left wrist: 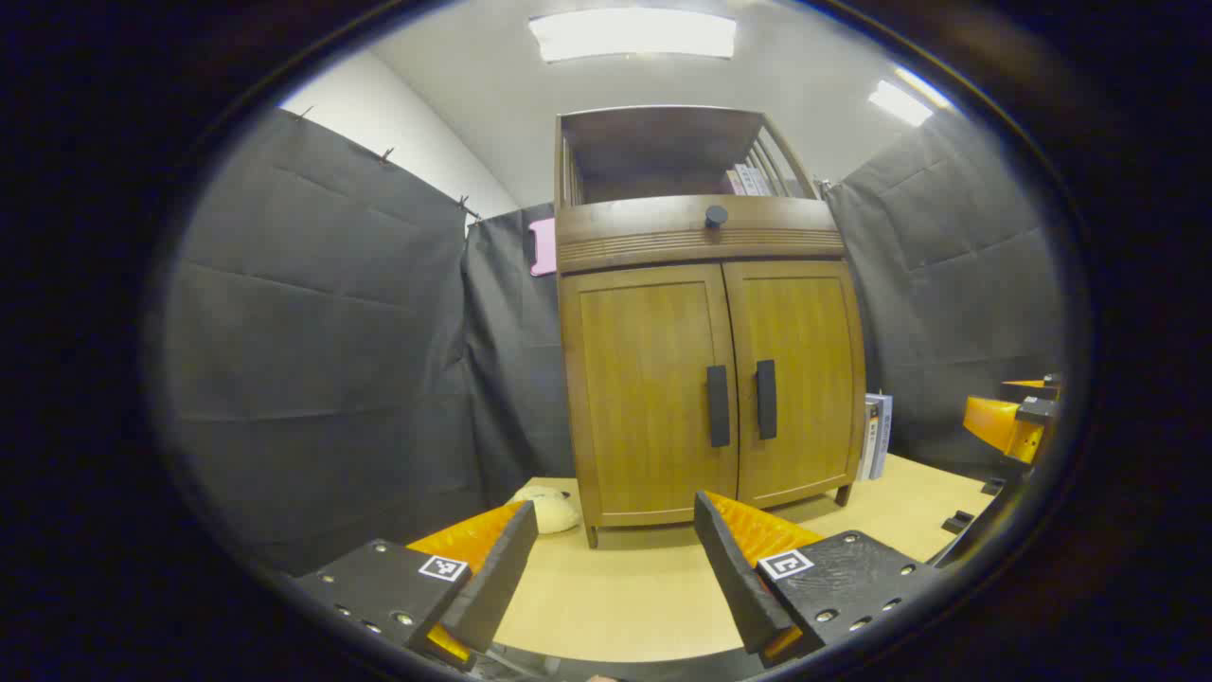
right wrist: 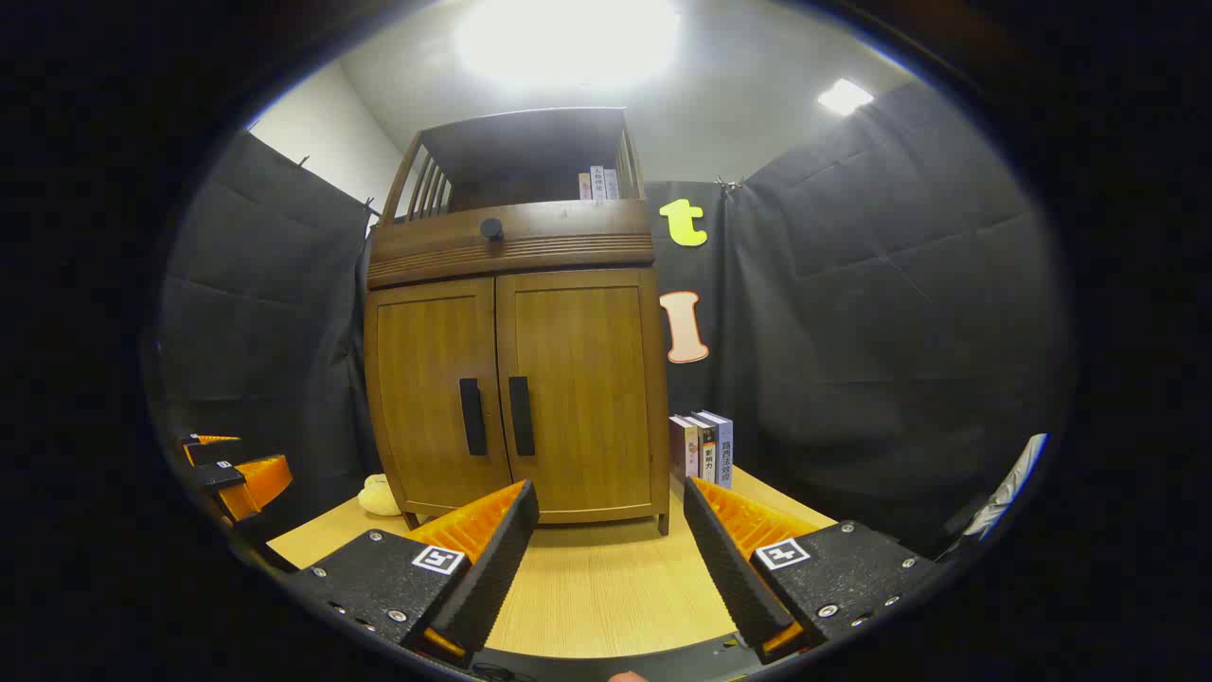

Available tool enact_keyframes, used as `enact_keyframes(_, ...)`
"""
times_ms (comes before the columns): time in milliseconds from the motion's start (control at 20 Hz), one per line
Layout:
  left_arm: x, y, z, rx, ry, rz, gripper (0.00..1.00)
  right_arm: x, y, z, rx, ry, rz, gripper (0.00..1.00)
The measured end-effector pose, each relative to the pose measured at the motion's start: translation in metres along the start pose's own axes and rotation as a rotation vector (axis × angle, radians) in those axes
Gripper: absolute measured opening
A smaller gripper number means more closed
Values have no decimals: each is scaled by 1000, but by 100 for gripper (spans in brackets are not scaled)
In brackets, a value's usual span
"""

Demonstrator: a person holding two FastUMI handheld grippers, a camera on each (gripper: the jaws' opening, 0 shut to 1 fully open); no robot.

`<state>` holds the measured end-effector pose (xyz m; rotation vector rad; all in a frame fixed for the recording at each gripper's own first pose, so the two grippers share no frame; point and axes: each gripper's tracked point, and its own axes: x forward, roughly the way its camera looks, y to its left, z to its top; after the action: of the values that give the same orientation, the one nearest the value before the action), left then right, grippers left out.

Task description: Open the right door of the double-door shoe cabinet with the right hand, and open the left door with the left hand.

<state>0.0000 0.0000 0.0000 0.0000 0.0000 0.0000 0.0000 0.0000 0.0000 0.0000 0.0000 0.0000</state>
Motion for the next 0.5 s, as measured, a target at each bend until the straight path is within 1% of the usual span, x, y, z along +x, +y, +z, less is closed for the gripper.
enact_keyframes(50,-1,0,0,0,-1,-1,100,0,1,1,4,-4,2,95)
enact_keyframes(100,-1,1,-1,1,-1,-1,100,1,1,2,6,-10,5,92)
enact_keyframes(150,-2,1,-1,2,0,-2,100,2,1,2,8,-14,8,95)
enact_keyframes(250,-2,2,-2,-3,0,1,100,2,2,0,5,-11,16,95)
enact_keyframes(300,-2,3,-1,-7,-2,2,95,2,2,0,4,-9,20,95)
enact_keyframes(350,-2,3,-1,-11,-2,3,100,3,2,0,2,-7,22,92)
enact_keyframes(400,-1,4,-1,-11,-4,4,100,4,2,-1,1,-6,24,95)
enact_keyframes(500,2,5,0,-5,-10,5,100,7,4,-3,-4,-1,27,95)
